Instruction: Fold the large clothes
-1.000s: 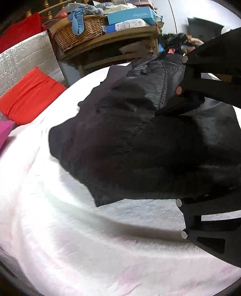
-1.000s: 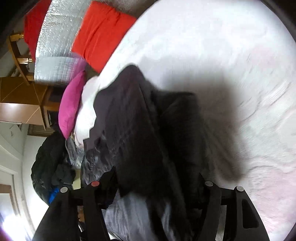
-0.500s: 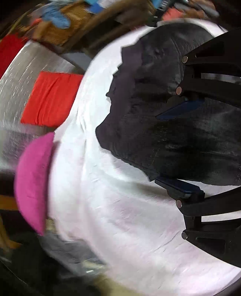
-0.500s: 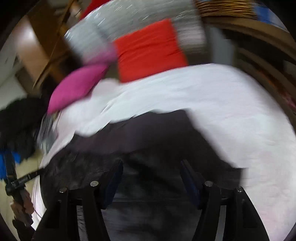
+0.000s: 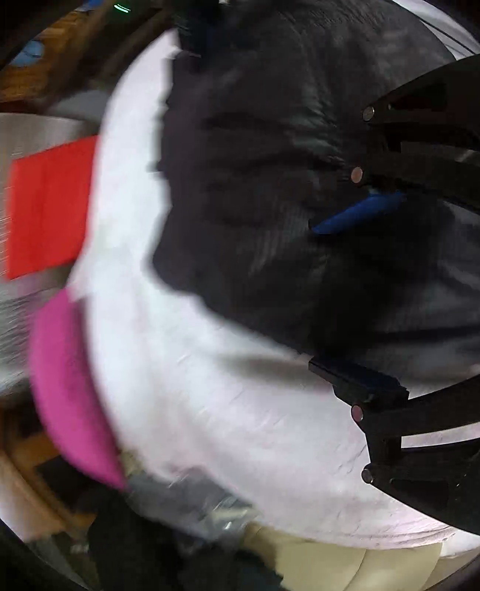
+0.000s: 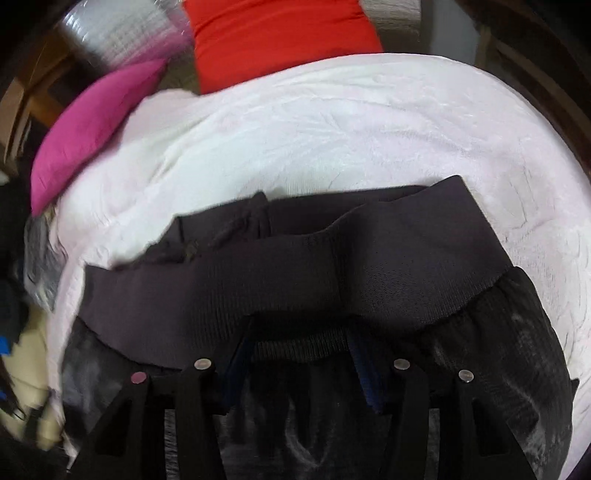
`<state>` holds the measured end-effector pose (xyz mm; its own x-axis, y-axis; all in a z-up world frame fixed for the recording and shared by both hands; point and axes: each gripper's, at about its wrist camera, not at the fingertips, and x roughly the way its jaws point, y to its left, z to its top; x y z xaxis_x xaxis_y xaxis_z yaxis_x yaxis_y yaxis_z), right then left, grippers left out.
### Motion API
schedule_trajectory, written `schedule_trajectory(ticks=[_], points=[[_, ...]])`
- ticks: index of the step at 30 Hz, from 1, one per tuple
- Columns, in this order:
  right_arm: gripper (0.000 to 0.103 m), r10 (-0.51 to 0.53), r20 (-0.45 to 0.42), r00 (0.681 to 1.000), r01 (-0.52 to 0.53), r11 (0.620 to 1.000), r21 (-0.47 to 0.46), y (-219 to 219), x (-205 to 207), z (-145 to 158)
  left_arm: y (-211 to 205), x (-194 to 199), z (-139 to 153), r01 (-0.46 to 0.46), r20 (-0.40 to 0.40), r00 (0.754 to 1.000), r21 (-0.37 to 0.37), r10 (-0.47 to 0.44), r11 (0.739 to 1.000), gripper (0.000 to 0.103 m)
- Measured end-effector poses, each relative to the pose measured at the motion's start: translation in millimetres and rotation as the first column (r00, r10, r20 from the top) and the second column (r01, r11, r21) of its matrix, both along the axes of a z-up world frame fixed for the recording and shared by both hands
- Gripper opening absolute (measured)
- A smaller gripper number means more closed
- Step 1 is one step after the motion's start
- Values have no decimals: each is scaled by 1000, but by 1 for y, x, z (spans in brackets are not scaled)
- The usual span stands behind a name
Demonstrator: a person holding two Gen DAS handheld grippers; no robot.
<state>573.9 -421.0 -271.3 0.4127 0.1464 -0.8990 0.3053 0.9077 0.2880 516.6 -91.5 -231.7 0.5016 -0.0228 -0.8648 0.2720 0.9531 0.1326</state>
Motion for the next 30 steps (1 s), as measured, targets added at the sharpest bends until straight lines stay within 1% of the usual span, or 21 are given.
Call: schedule_trajectory(ticks=[2,4,5,6,7,8,10,13,15,17,20,22,25,27,30], points=[[55,14,66,998,-13,1000,-15,-1,-18,15,1,0,-3,-19,-3,1000,-4,19,1000,69],[55,24,104,994,-22,1000,-22,1,-38,24,2,-3,5,-18,18,1000,-16,19,1000,69],[55,44,116,992,-42,999,-20,4,-57,29,3,-8,10,-17,35,999,-32,18,999,69],[55,60,120,991,-57,998,-29,8,-70,34,4,-11,16,-19,54,998,-47,21,999,69],[55,78,125,989,-71,996,-59,13,-88,38,1,-16,19,-21,68,997,-54,24,998,69],[55,88,125,988,-76,992,-97,18,-106,42,1,-21,22,-22,78,997,-57,26,998,69],[55,99,131,986,-81,987,-136,27,-134,46,0,-30,28,-22,110,994,-55,28,998,69],[55,100,144,985,-76,984,-158,34,-163,51,-3,-45,36,-17,158,987,-51,25,999,69],[56,95,152,984,-72,986,-148,34,-177,49,-6,-50,38,-12,188,982,-45,20,999,69],[56,102,125,987,-82,984,-156,36,-179,37,-9,-55,38,-11,215,976,-27,16,1000,69],[56,92,88,992,-79,987,-137,34,-159,12,-12,-56,38,-3,236,972,-10,6,1000,69],[56,88,98,991,-74,988,-138,32,-154,8,-14,-55,38,1,242,970,-2,-1,1000,69],[56,86,104,991,-72,988,-137,33,-154,13,-15,-52,37,-4,247,969,13,1,1000,69],[56,68,130,989,-51,990,-129,29,-154,21,-16,-51,36,-6,245,970,15,2,1000,69],[56,36,175,984,-6,986,-167,19,-155,36,-15,-50,35,-9,246,969,17,4,1000,69]])
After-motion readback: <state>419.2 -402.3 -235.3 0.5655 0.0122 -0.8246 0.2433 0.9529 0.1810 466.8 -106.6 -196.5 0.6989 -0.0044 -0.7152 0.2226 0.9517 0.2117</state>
